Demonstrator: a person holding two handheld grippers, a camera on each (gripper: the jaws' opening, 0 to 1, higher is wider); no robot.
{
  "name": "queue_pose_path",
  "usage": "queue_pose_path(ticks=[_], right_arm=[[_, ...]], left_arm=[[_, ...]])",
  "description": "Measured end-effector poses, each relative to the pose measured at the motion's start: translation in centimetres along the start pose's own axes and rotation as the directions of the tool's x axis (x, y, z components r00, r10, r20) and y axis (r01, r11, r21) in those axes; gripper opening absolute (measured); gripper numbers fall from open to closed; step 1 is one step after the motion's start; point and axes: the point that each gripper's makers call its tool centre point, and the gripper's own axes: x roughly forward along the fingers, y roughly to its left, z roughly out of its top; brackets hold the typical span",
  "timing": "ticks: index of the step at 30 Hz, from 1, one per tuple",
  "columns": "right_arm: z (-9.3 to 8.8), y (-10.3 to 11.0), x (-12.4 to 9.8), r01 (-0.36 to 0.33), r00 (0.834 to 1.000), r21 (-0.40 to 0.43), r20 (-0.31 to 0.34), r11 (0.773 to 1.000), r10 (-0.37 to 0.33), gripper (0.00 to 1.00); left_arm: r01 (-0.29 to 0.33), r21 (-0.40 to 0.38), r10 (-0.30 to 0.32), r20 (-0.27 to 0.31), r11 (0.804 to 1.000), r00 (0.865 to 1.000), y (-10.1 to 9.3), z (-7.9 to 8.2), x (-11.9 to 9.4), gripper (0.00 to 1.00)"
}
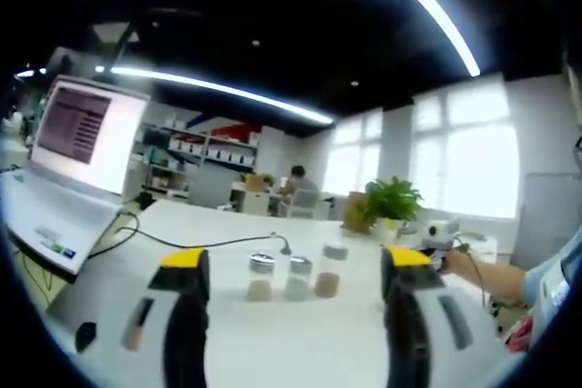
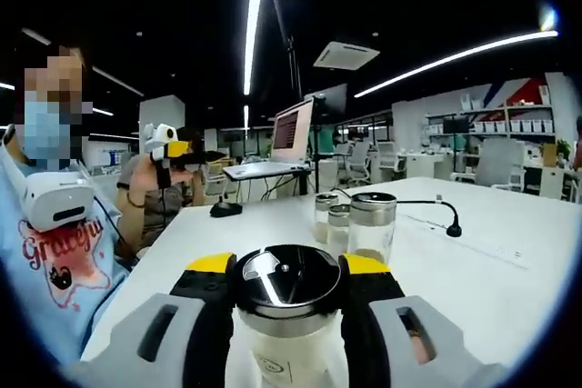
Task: Rotate the seasoning bottle until the label or dispensing opening points toward the visible target arrow and the bottle remains upright within the marked orientation range
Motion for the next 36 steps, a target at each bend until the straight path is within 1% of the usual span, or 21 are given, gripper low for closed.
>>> queue_pose_path(ticks=[4,8,10,11,12,14,16,19,20,21,22,23,25,26,28,30,31,33,34,35,36], right_arm=[[-0.1,-0.1,-0.1,0.017,1.0,0.005,-0.011,1.0,-0.017,0.45],[-0.1,-0.1,0.1,0.071,0.997,0.008,-0.026,0.997,-0.07,0.44],[-0.2,-0.3,0.1,0.113,0.993,0.01,-0.036,0.994,-0.113,0.44],[-0.1,-0.4,0.1,0.142,0.99,0.013,-0.029,0.99,-0.141,0.44],[-0.1,-0.3,0.2,0.147,0.989,0.006,-0.023,0.989,-0.147,0.44],[-0.1,-0.7,0.1,0.201,0.98,0.015,-0.015,0.98,-0.201,0.44],[-0.1,-1.0,0.1,0.256,0.966,0.011,-0.025,0.967,-0.256,0.44],[-0.2,-1.4,0.0,0.354,0.934,0.019,-0.049,0.935,-0.353,0.44],[-0.2,-1.5,0.0,0.394,0.919,0.024,-0.046,0.919,-0.393,0.44],[-0.1,-1.7,-0.2,0.44,0.898,0.02,-0.041,0.898,-0.439,0.44],[-0.2,-1.6,-0.2,0.469,0.883,0.022,-0.041,0.883,-0.468,0.44],[-0.1,-1.7,-0.3,0.51,0.86,0.02,-0.033,0.86,-0.509,0.44],[-0.1,-1.8,-0.4,0.569,0.822,0.03,-0.02,0.822,-0.569,0.44],[-0.2,-2.0,-0.6,0.602,0.798,0.026,-0.024,0.798,-0.602,0.44],[-0.3,-2.1,-0.8,0.648,0.762,0.034,-0.027,0.761,-0.647,0.44],[-0.2,-2.3,-0.9,0.69,0.723,0.035,-0.013,0.723,-0.69,0.44],[-0.2,-2.3,-1.0,0.72,0.694,0.03,-0.008,0.693,-0.72,0.44],[-0.2,-2.2,-1.1,0.763,0.646,0.031,-0.005,0.646,-0.763,0.44],[-0.3,-2.2,-1.2,0.79,0.613,0.026,-0.01,0.613,-0.79,0.44],[-0.3,-2.2,-1.3,0.808,0.59,0.02,-0.018,0.589,-0.807,0.44],[-0.3,-2.2,-1.3,0.821,0.571,0.02,-0.02,0.571,-0.821,0.44]], left_arm=[[0.002,-0.002,-0.002,-0.003,1.0,1.0,-0.1,-0.1,0.1,0.82],[0.008,-0.005,-0.008,-0.007,1.0,1.0,-0.2,-0.2,0.1,0.82],[0.007,-0.004,-0.007,-0.009,1.0,1.0,-0.2,-0.3,0.2,0.82],[0.007,-0.003,-0.007,-0.011,1.0,1.0,-0.2,-0.4,0.2,0.82],[0.007,-0.003,-0.007,-0.011,1.0,1.0,-0.2,-0.4,0.2,0.82],[0.004,-0.006,-0.004,-0.015,1.0,1.0,0.0,-0.5,0.3,0.81],[-0.002,-0.008,0.002,-0.02,1.0,1.0,0.3,-0.5,0.2,0.81],[-0.002,-0.01,0.002,-0.021,1.0,1.0,0.3,-0.5,0.3,0.81],[-0.001,-0.01,0.001,-0.021,1.0,1.0,0.3,-0.5,0.3,0.81],[0.0,-0.01,-0.001,-0.023,1.0,1.0,0.3,-0.6,0.3,0.81],[0.001,-0.009,-0.002,-0.026,1.0,1.0,0.2,-0.6,0.3,0.81],[0.003,-0.009,-0.003,-0.028,1.0,1.0,0.2,-0.6,0.3,0.81],[0.008,-0.011,-0.009,-0.033,1.0,0.999,0.1,-0.7,0.4,0.81],[0.01,-0.011,-0.011,-0.035,1.0,0.999,0.0,-0.8,0.4,0.81],[0.012,-0.012,-0.012,-0.037,1.0,0.999,0.0,-0.8,0.4,0.81],[0.01,-0.012,-0.011,-0.038,1.0,0.999,0.0,-0.8,0.4,0.81],[0.01,-0.011,-0.01,-0.038,1.0,0.999,0.1,-0.8,0.4,0.81],[0.009,-0.012,-0.01,-0.038,1.0,0.999,0.1,-0.8,0.3,0.81],[0.008,-0.013,-0.009,-0.039,1.0,0.999,0.1,-0.8,0.3,0.81],[0.007,-0.013,-0.008,-0.039,1.0,0.999,0.2,-0.8,0.3,0.81],[0.008,-0.012,-0.008,-0.038,1.0,0.999,0.2,-0.7,0.2,0.81]])
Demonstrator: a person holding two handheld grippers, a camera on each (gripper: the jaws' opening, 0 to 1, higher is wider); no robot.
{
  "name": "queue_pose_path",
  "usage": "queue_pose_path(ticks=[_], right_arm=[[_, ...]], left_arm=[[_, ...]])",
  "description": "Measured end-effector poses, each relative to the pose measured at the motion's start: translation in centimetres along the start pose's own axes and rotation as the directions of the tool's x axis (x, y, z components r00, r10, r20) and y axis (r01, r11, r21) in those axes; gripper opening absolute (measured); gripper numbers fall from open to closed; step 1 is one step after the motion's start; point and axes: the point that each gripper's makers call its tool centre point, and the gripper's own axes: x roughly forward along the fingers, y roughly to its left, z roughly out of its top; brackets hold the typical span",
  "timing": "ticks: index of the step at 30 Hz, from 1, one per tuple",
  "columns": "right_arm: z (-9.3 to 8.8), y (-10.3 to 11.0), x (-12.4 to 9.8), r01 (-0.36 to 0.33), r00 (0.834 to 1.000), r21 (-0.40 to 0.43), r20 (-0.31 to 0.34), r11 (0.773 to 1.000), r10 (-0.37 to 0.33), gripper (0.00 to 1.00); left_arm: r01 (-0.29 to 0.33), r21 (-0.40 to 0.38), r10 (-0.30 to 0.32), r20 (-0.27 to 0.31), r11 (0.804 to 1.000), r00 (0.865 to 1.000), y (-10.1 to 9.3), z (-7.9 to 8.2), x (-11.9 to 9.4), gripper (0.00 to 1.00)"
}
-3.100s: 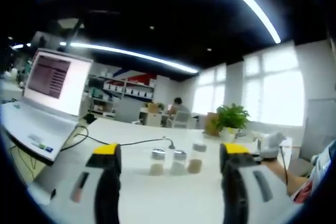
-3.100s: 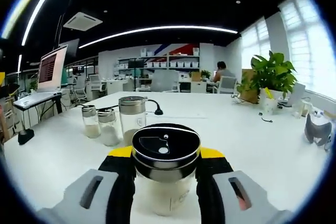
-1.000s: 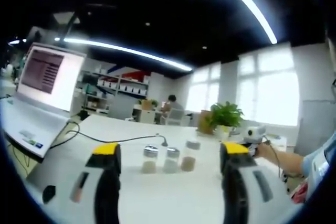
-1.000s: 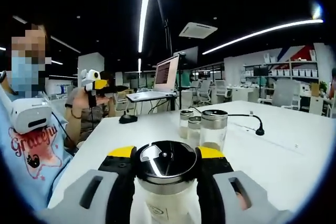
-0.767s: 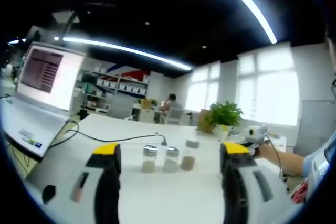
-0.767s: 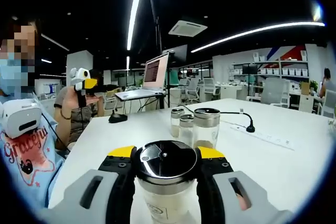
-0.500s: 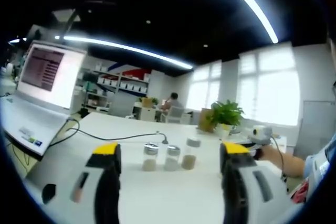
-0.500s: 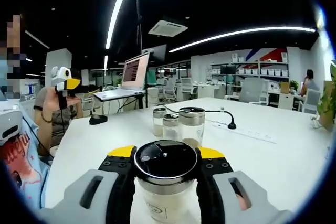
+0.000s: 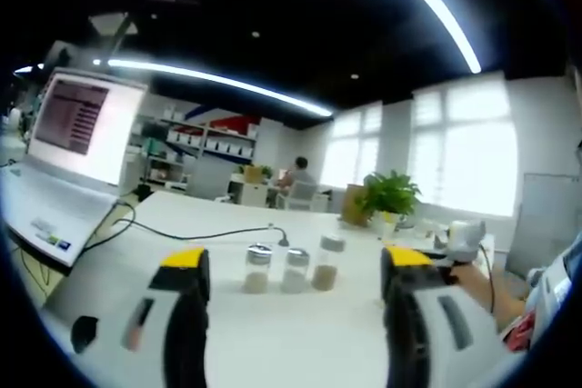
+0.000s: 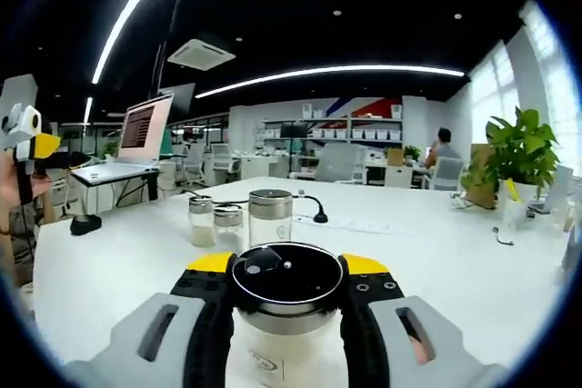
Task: Rotate the seasoning bottle until the label or dispensing opening points toward the visible target arrow and the bottle remains upright within the marked orientation range
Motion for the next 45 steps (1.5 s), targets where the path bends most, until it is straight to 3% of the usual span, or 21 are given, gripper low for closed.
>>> queue_pose_path(ticks=[6,12,24,26,27,29,31,34,39,40,42,44,45], right_arm=[[0.0,-0.4,0.0,0.108,0.994,-0.011,0.022,0.994,-0.108,0.45],[0.1,-0.5,-0.2,0.128,0.992,-0.014,0.018,0.992,-0.127,0.45],[-0.1,-0.6,-0.3,0.122,0.992,-0.009,-0.004,0.992,-0.122,0.45],[-0.3,-0.2,-0.3,0.061,0.997,-0.104,-0.033,0.993,-0.065,0.48],[0.1,-0.3,-0.5,0.079,0.996,-0.07,-0.026,0.994,-0.081,0.57],[3.0,-0.2,-1.0,0.08,0.992,-0.05,0.097,0.996,-0.075,0.74],[5.3,0.3,-1.9,0.055,0.985,-0.07,0.165,0.996,-0.043,0.74],[7.2,0.3,-2.6,0.039,0.983,-0.099,0.184,0.994,-0.02,0.74],[8.6,0.1,-2.4,0.006,0.978,-0.086,0.206,0.996,0.012,0.91],[8.8,0.5,-2.2,-0.026,0.977,-0.086,0.21,0.996,0.043,0.91],[9.2,0.9,-2.1,-0.079,0.971,-0.06,0.221,0.995,0.091,0.79],[9.2,0.8,-2.0,-0.101,0.972,-0.042,0.207,0.994,0.107,0.7],[9.2,0.7,-1.9,-0.108,0.973,-0.04,0.201,0.993,0.114,0.71]], left_arm=[[0.007,-0.001,-0.007,0.002,1.0,1.0,-0.1,0.1,-0.2,0.81],[-0.001,-0.004,0.001,0.002,1.0,1.0,-0.1,0.0,-0.1,0.81],[0.006,-0.004,-0.006,-0.021,1.0,1.0,-0.3,-0.6,0.1,0.81],[0.008,-0.005,-0.008,-0.022,1.0,1.0,-0.3,-0.6,0.1,0.81],[0.009,-0.005,-0.009,-0.022,1.0,1.0,-0.4,-0.6,0.1,0.81],[0.008,-0.006,-0.009,-0.02,1.0,1.0,-0.4,-0.6,0.1,0.81],[0.007,-0.006,-0.008,-0.018,1.0,1.0,-0.3,-0.5,0.1,0.81],[0.004,-0.007,-0.004,-0.021,1.0,1.0,-0.1,-0.6,0.0,0.81],[0.003,-0.007,-0.004,-0.019,1.0,1.0,-0.1,-0.5,0.0,0.81],[0.004,-0.006,-0.004,-0.02,1.0,1.0,-0.1,-0.5,0.0,0.81],[0.004,-0.007,-0.004,-0.023,1.0,1.0,-0.1,-0.6,0.0,0.81],[0.004,-0.006,-0.004,-0.027,1.0,1.0,0.0,-0.7,0.1,0.81],[0.004,-0.006,-0.004,-0.029,1.0,1.0,0.0,-0.7,0.1,0.81]])
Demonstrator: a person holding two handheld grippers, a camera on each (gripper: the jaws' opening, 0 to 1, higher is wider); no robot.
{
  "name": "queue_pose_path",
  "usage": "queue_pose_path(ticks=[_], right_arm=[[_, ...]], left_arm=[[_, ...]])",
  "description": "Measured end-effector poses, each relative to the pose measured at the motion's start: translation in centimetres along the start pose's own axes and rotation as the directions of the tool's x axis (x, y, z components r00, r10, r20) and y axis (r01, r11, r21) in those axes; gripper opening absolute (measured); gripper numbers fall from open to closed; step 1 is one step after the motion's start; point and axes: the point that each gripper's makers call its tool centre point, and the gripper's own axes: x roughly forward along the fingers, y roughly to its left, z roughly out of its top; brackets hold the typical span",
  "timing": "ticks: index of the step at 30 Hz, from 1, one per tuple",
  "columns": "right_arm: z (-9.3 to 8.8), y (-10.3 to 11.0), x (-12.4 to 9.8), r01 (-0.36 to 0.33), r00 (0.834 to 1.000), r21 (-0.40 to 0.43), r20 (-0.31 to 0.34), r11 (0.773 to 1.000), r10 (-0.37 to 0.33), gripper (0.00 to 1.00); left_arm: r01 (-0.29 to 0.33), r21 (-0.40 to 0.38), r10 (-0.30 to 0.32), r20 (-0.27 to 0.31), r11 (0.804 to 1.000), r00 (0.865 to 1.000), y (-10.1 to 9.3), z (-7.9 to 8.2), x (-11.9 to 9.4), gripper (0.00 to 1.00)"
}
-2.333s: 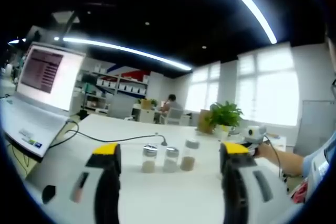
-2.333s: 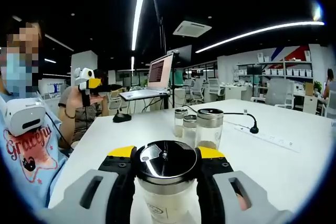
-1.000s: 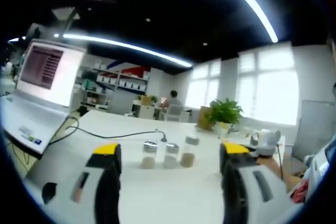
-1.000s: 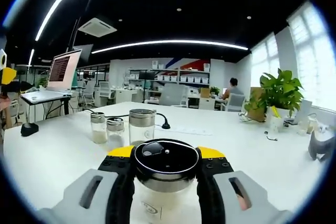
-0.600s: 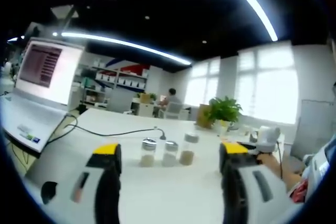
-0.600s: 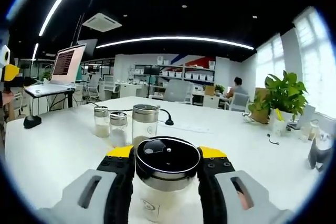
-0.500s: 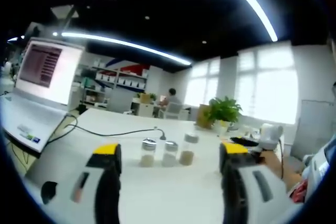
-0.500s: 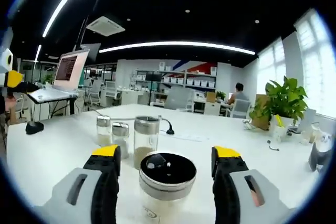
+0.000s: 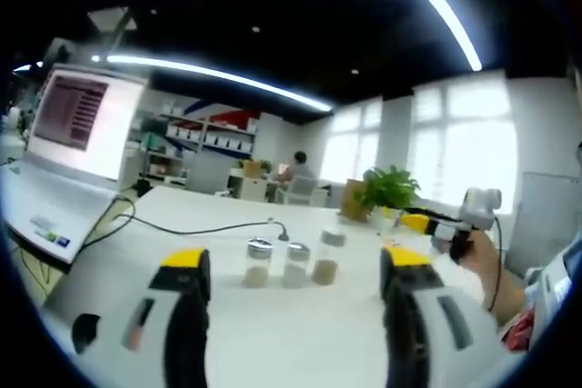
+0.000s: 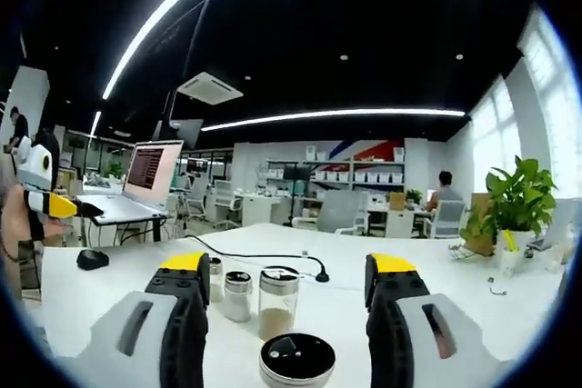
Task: Rotate the seasoning bottle until the label or dispensing opening points toward the visible target arrow and the bottle remains upright within the marked orientation range
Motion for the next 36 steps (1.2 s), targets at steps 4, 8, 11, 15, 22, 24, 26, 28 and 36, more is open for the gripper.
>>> queue_pose_path(ticks=[4,8,11,15,22,24,26,28,36], right_arm=[[1.2,0.2,0.3,-0.085,0.995,0.074,0.053,0.994,0.082,0.75],[2.4,-1.0,0.2,-0.1,0.991,0.135,0.102,0.986,0.086,0.73],[3.0,-1.6,-0.2,-0.103,0.988,0.148,0.126,0.984,0.084,0.71],[4.9,-2.0,0.2,-0.145,0.978,0.126,0.169,0.981,0.123,0.69],[2.2,-5.0,1.9,-0.236,0.971,0.053,0.037,0.97,0.234,0.73],[0.1,-6.0,2.6,-0.251,0.968,-0.024,-0.014,0.968,0.251,0.74],[-2.2,-6.9,3.1,-0.281,0.958,-0.067,-0.073,0.957,0.276,0.7],[-2.9,-8.2,3.7,-0.282,0.959,-0.028,-0.046,0.959,0.28,0.64],[-6.2,-8.9,6.0,-0.425,0.9,0.046,-0.079,0.904,0.428,0.64]], left_arm=[[0.0,0.0,0.0,-0.001,1.0,1.0,0.1,0.0,0.0,0.81],[-0.003,0.001,0.003,-0.003,1.0,1.0,0.1,0.0,0.0,0.81],[-0.003,0.002,0.003,-0.004,1.0,1.0,0.1,0.0,0.0,0.81],[-0.001,0.003,0.001,-0.011,1.0,1.0,0.0,-0.2,0.1,0.81],[-0.002,0.003,0.002,-0.013,1.0,1.0,0.0,-0.3,0.2,0.81],[-0.003,0.005,0.003,-0.016,1.0,1.0,0.0,-0.3,0.3,0.8],[0.006,0.003,-0.006,-0.019,1.0,1.0,-0.2,-0.4,0.4,0.8],[0.01,0.005,-0.01,-0.028,1.0,1.0,-0.3,-0.6,0.5,0.8],[0.021,0.008,-0.021,-0.04,1.0,0.999,-0.7,-1.0,0.7,0.8]])
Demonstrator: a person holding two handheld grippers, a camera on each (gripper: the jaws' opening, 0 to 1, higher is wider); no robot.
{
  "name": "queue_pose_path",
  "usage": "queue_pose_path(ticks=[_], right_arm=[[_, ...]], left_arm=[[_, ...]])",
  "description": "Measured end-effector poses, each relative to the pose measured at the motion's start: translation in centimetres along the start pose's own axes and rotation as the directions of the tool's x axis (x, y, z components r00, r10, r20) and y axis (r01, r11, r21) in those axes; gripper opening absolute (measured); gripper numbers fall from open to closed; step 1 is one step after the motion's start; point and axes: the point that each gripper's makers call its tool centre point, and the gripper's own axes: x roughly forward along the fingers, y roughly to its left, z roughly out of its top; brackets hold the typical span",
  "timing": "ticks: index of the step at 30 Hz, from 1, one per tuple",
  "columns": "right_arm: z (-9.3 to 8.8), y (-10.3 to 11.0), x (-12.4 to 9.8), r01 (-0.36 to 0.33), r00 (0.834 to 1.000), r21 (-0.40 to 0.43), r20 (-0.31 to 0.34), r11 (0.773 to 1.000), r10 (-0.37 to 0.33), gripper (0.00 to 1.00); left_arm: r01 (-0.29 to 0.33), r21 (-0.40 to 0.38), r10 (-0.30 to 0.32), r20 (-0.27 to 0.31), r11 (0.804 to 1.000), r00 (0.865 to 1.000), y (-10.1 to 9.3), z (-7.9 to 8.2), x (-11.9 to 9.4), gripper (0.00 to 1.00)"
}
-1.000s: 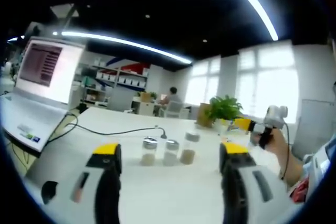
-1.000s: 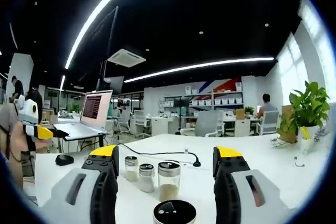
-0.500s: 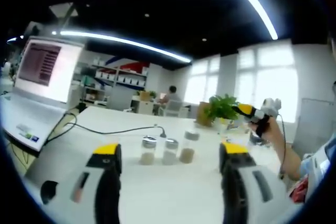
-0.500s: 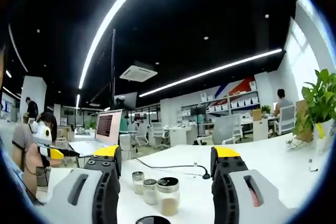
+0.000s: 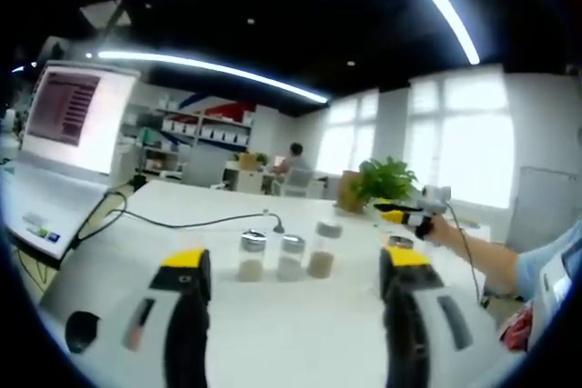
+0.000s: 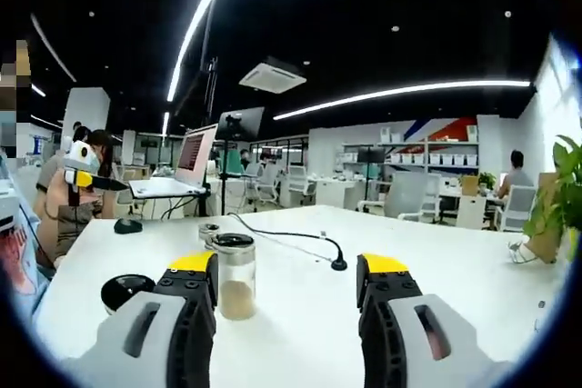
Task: Rotate the seasoning bottle until the label or dispensing opening points toward the visible target arrow and the bottle remains upright within the marked orientation range
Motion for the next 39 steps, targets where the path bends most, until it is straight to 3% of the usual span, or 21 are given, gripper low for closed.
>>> queue_pose_path(ticks=[8,13,18,21,23,29,34,36,39], right_arm=[[-1.1,1.2,2.6,-0.132,0.991,-0.024,-0.027,0.991,0.131,0.67],[-0.5,1.9,3.9,-0.197,0.98,0.006,0.016,0.98,0.197,0.67],[-1.2,2.1,5.6,-0.252,0.968,0.021,0.017,0.968,0.251,0.66],[-1.6,2.7,6.7,-0.283,0.959,0.015,0.026,0.959,0.283,0.63],[-1.6,2.7,7.6,-0.271,0.961,0.003,0.064,0.962,0.271,0.58],[-3.3,5.7,9.0,-0.395,0.917,0.041,0.074,0.918,0.392,0.64],[-4.1,5.9,10.7,-0.393,0.918,0.056,0.078,0.918,0.388,0.65],[-4.1,6.2,11.1,-0.405,0.912,0.055,0.09,0.913,0.4,0.65],[-4.9,7.2,11.8,-0.436,0.899,0.042,0.057,0.899,0.433,0.66]], left_arm=[[-0.002,0.0,0.002,-0.003,1.0,1.0,0.1,-0.1,0.0,0.8],[0.001,0.0,-0.001,-0.001,1.0,1.0,0.0,-0.1,0.1,0.8],[0.005,0.002,-0.005,-0.008,1.0,1.0,-0.1,-0.2,0.2,0.8],[0.007,0.002,-0.007,-0.01,1.0,1.0,-0.1,-0.2,0.3,0.8],[0.002,0.004,-0.002,-0.013,1.0,1.0,0.0,-0.4,0.5,0.8],[0.013,0.008,-0.013,-0.031,1.0,0.999,-0.2,-0.9,1.1,0.8],[0.043,-0.004,-0.043,-0.046,0.999,0.998,-0.7,-1.3,1.3,0.81],[0.047,-0.013,-0.047,-0.028,0.999,0.998,-0.8,-1.0,1.2,0.81],[0.041,-0.01,-0.041,-0.023,0.999,0.999,-0.6,-0.8,1.1,0.81]])
